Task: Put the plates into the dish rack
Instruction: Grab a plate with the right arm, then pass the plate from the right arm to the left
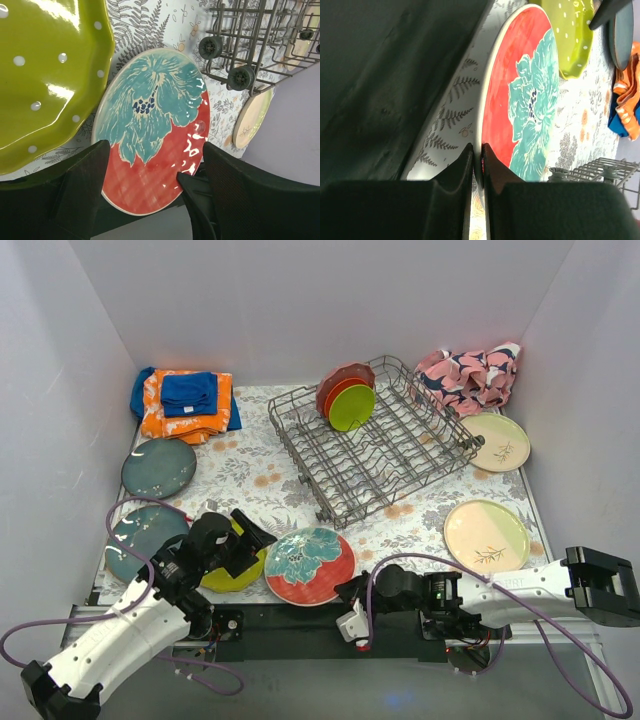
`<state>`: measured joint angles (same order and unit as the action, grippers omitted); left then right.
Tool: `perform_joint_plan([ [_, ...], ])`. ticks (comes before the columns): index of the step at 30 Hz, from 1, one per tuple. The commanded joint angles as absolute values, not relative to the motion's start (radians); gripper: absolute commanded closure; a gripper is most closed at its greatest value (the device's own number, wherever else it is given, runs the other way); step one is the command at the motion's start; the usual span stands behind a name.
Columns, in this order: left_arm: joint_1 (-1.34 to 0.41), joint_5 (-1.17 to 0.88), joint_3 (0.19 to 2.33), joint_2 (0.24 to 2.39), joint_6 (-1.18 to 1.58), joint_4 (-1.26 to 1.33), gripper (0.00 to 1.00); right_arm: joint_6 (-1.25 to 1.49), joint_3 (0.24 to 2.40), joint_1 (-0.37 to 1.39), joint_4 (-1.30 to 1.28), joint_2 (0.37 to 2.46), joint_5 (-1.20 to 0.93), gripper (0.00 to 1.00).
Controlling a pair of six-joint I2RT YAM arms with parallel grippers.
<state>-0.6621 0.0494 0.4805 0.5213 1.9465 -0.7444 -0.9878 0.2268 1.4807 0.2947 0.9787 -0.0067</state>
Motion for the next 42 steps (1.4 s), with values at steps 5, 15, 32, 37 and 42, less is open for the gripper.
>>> perform_joint_plan([
  [5,-0.657,0.023,0.543,0.52,2.029,-0.874,0.26,-0.816,0.327,1.482,0.29,0.973,-0.003,0.99],
  [15,-0.657,-0.107,0.468,0.54,2.042,-0.804,0.25,-0.727,0.383,1.451,0.29,0.974,0.035,0.99],
  [32,-0.657,-0.213,0.399,0.692,2.028,-0.554,0.44,-0.586,0.451,1.428,0.288,0.98,0.014,0.99],
  [37,-0.657,-0.241,0.394,0.706,2.019,-0.549,0.48,-0.557,0.469,1.427,0.29,0.983,0.014,0.99],
  [42,-0.657,-0.276,0.379,0.703,2.003,-0.517,0.67,-0.519,0.486,1.424,0.296,0.98,0.009,0.99],
])
